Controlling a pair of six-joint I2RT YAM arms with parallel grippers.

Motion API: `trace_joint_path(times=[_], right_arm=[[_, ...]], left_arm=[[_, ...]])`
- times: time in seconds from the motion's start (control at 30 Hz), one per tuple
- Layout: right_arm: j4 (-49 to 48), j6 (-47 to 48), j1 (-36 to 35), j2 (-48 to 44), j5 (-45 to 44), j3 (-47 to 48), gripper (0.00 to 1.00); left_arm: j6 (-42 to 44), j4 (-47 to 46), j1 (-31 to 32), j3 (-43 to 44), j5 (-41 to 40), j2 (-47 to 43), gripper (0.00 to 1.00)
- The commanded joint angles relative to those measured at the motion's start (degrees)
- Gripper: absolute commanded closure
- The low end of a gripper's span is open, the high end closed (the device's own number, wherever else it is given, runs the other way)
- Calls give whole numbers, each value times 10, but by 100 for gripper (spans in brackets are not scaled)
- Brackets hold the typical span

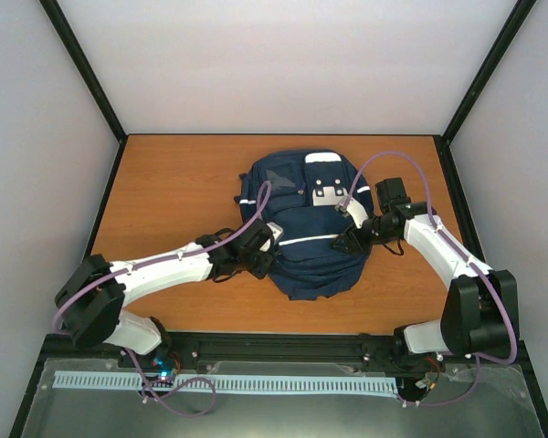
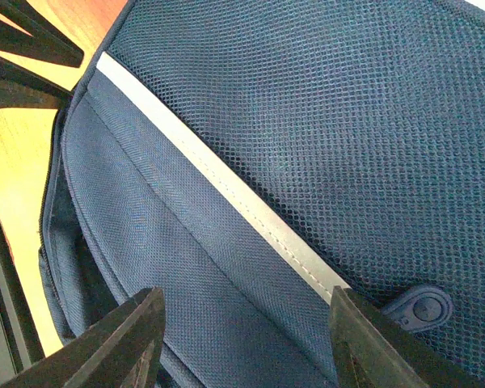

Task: Pack the student bag
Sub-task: Adjust the student bag at the center of the board.

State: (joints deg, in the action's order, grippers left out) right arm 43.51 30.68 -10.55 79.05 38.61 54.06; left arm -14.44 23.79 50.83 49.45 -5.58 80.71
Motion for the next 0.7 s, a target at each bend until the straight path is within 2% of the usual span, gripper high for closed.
trace_joint_path(times=[0.0, 0.2, 0.33, 0.43, 0.67], right_arm=[[-3, 9, -2, 3, 5, 8, 42], [-1, 10, -2, 11, 3, 10, 42], [-1, 10, -2, 14, 2, 9, 42], [0, 10, -1, 18, 1, 10, 42], [0, 8, -2, 25, -3, 11, 43]], left_arm=[[22, -24, -4, 20, 13, 13, 68], [20, -46, -4, 9, 27, 17, 68], [23, -50, -4, 14, 37, 35, 75], [22, -45, -3, 21, 43, 46, 76], [17, -26, -3, 27, 43, 41, 94]])
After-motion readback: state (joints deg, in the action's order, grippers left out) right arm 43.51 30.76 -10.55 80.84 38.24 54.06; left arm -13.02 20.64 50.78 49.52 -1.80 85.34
